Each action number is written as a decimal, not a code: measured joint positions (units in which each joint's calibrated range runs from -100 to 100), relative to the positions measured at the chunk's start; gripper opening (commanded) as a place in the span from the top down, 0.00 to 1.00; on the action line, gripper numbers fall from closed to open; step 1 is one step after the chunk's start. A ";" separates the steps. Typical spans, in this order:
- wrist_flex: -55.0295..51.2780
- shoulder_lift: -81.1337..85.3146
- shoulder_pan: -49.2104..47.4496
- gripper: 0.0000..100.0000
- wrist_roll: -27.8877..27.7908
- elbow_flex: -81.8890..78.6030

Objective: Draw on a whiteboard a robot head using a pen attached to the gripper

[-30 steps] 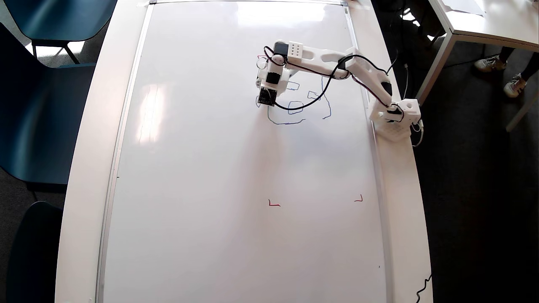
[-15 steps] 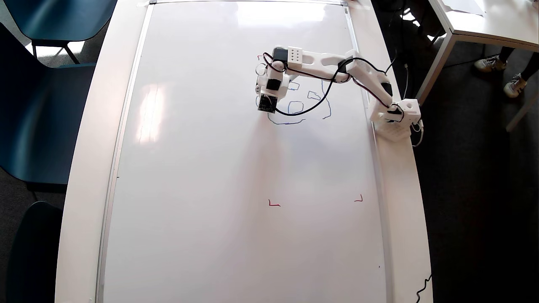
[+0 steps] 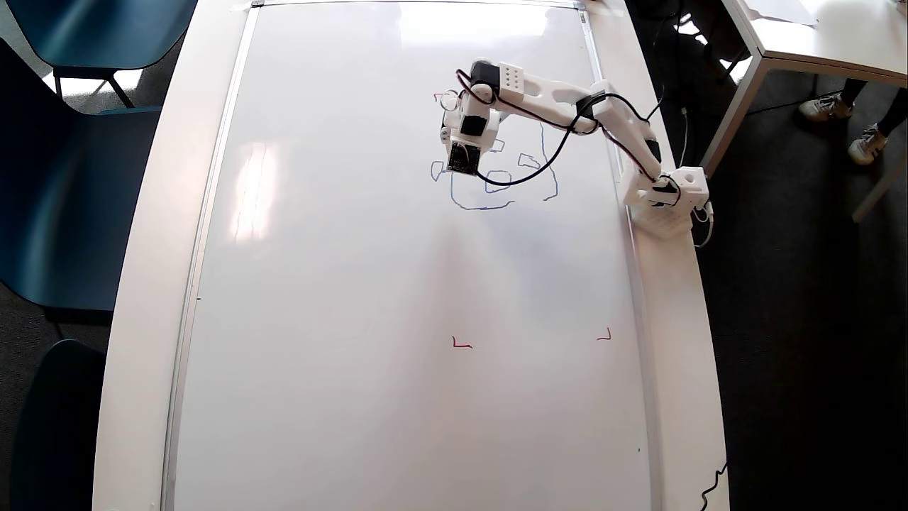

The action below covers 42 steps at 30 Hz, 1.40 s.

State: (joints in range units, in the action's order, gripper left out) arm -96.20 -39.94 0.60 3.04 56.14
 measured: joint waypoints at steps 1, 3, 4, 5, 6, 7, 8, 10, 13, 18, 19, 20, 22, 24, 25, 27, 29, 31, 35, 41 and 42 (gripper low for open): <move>-0.25 1.52 0.00 0.99 0.00 -0.09; -1.35 6.69 0.00 0.99 -0.16 -0.37; -1.69 8.13 0.00 0.99 -0.37 -0.37; -2.28 9.91 0.00 0.99 -0.90 -1.55; -2.53 12.20 -0.08 0.99 -1.43 -3.29; -2.53 17.28 -0.30 0.99 -2.54 -6.58; -2.53 19.31 -0.45 0.99 -2.80 -7.31; -2.53 24.99 -0.83 0.99 -4.65 -12.33; -2.53 37.53 -0.75 0.99 -6.45 -22.38; -2.53 55.57 -3.02 0.99 -6.82 -30.42; -2.53 58.03 -3.32 0.99 -6.82 -31.70; -2.53 60.48 -3.32 0.99 -6.82 -32.98; -2.53 66.33 -3.17 0.99 -6.82 -36.18; -2.53 70.73 -4.90 0.99 -6.82 -40.11; -2.53 73.19 -5.20 0.99 -6.82 -42.39; -2.53 79.63 -5.58 0.99 -6.82 -47.05; -2.53 83.69 -6.64 0.99 -6.82 -51.07; -2.53 92.93 -7.69 0.99 -6.82 -56.92; -2.45 104.53 -8.14 0.99 -6.82 -67.70; 11.82 119.95 -8.07 0.99 -7.13 -85.34; 13.77 121.47 -7.99 0.99 -7.13 -87.35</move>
State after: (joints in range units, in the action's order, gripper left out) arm -82.43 81.53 -7.39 -4.10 -31.20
